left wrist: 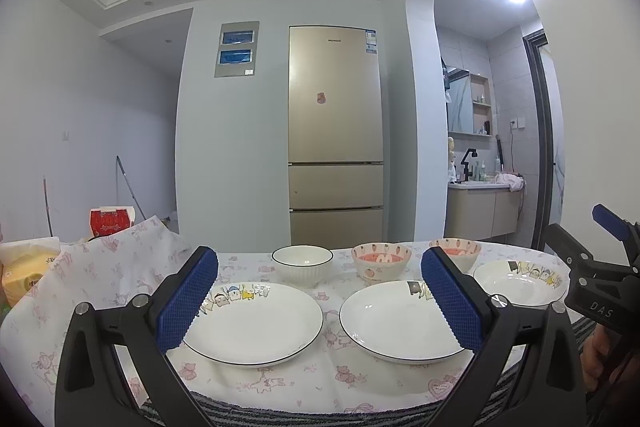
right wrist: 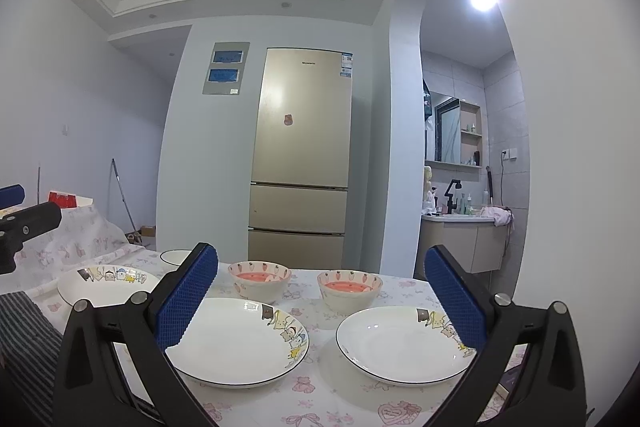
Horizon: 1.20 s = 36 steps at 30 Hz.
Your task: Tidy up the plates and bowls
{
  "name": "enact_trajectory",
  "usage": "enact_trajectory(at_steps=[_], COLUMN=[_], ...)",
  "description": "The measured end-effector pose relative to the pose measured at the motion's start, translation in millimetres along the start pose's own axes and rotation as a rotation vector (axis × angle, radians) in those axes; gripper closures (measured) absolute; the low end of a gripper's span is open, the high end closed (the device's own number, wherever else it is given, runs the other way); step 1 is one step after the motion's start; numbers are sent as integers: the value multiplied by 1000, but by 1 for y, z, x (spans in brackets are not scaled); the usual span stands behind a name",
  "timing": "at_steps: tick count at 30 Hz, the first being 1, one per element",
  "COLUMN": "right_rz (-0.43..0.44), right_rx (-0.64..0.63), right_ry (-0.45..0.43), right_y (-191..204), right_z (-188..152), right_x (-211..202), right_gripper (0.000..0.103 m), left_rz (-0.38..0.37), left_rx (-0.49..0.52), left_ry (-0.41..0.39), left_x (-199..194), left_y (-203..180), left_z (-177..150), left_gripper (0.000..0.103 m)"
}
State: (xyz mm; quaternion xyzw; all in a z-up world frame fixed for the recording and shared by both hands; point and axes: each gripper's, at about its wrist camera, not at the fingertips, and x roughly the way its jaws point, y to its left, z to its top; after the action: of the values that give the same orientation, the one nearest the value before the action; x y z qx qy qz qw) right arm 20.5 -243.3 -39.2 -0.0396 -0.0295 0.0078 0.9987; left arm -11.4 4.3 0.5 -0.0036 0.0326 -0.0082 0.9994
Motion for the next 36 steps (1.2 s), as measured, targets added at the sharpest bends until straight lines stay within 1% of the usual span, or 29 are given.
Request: enact_trajectory(at_steps=[3,5,8,10,12,16,28,33,36], right_rz=[-3,2,37,28,29,31,30,29,29], right_rx=[-5,-16,-35,-51,-54,-44,-39,-38,-36], right_ry=[5,16,44,53,50,40,47,44,44], right_y=[1,3,7,11,11,9,11,11,11], right_z=[0,1,0,0,0,0,-1,-1,-2], right_x=[1,1,6,8,8,7,9,9,9], right_gripper=[0,0,0,0,0,0,0,0,0], left_rz=[-16,-11,-7,-8,-6,-10,-11,-5,-4], left_rx=[-10,-6,27,42,48,24,14,27,29], left_ry=[11,11,-2,-7,-5,5,-1,32,18], left_x=[1,1,0,-1,0,2,1,6,2], left_y=[1,1,-5,-7,-9,-3,-2,-4,-5], left_z=[-1,-1,-1,-1,-1,-1,-1,-1,-1], left_gripper=[0,0,0,0,0,0,0,0,0])
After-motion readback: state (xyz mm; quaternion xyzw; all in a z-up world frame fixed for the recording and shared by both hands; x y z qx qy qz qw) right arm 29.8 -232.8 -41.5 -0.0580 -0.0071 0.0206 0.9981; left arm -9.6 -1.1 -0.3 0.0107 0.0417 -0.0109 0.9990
